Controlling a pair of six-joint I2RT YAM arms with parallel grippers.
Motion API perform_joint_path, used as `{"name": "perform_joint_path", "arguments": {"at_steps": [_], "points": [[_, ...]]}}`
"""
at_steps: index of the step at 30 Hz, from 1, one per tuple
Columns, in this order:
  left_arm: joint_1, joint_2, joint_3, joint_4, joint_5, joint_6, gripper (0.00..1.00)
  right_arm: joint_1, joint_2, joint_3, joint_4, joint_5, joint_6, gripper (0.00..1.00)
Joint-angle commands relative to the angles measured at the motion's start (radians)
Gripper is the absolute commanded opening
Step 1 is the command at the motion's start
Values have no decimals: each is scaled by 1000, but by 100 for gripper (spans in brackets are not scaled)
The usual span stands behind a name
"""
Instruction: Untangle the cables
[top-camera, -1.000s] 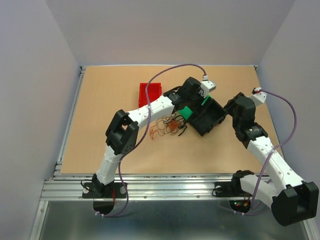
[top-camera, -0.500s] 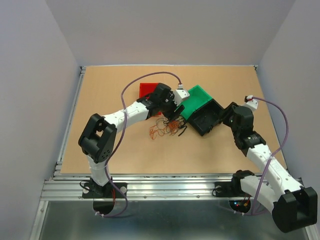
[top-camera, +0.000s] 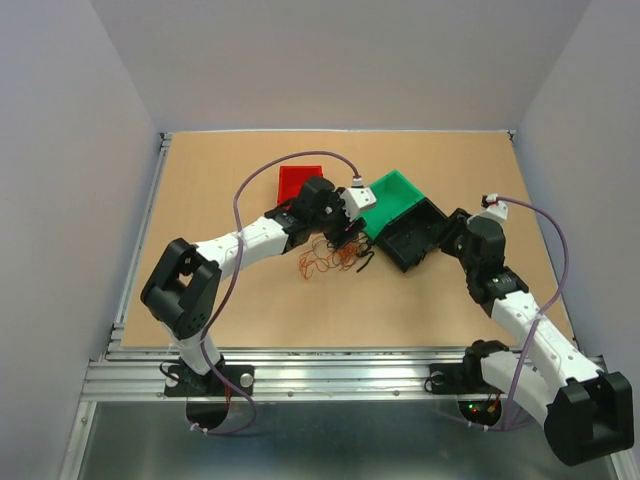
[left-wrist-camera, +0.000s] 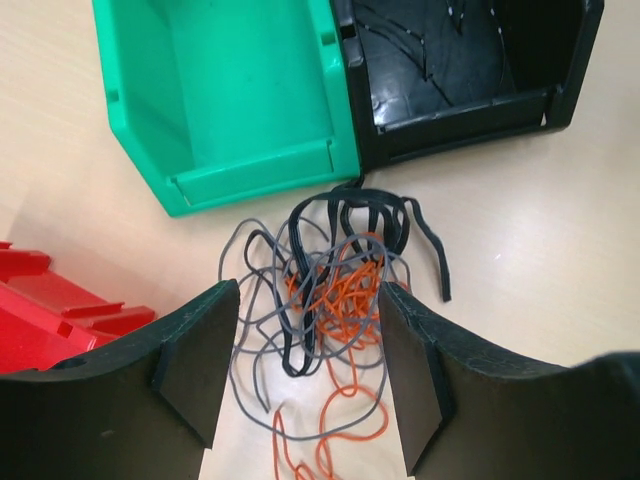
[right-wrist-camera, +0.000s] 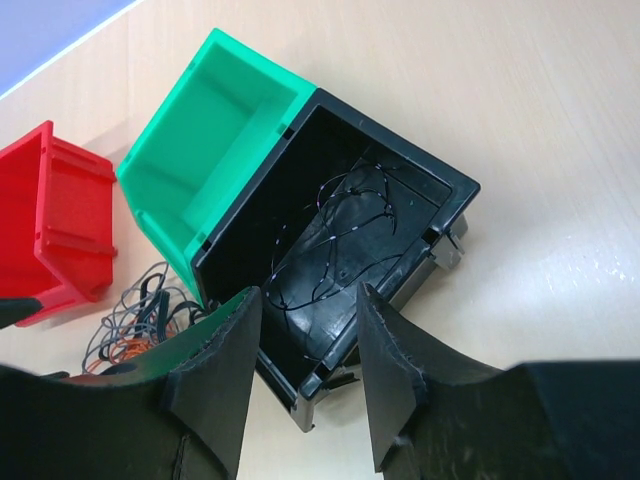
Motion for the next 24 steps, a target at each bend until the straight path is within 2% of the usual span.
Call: {"name": "perform_joint_path", "arguments": {"at_steps": [1, 10, 18, 19, 22, 24], "points": [[-28, 35, 30, 85, -20, -79, 68, -2, -41, -35, 62, -9, -16, 49], [-102, 151, 98, 96, -54, -127, 65, -2, -74, -54, 63, 10, 7, 49], [-119, 203, 119, 119, -97, -140, 64, -2, -51, -58, 82, 14, 27, 49], [-119, 213, 129, 121, -97, -140, 59, -2, -51, -58, 83, 14, 27, 49], [-121, 242, 150, 114, -112, -139, 34, -2, -49, -61, 91, 16, 33, 49], [-122, 248, 153, 114, -123, -130, 23, -2, -45, -65, 98, 14, 36, 49]]}}
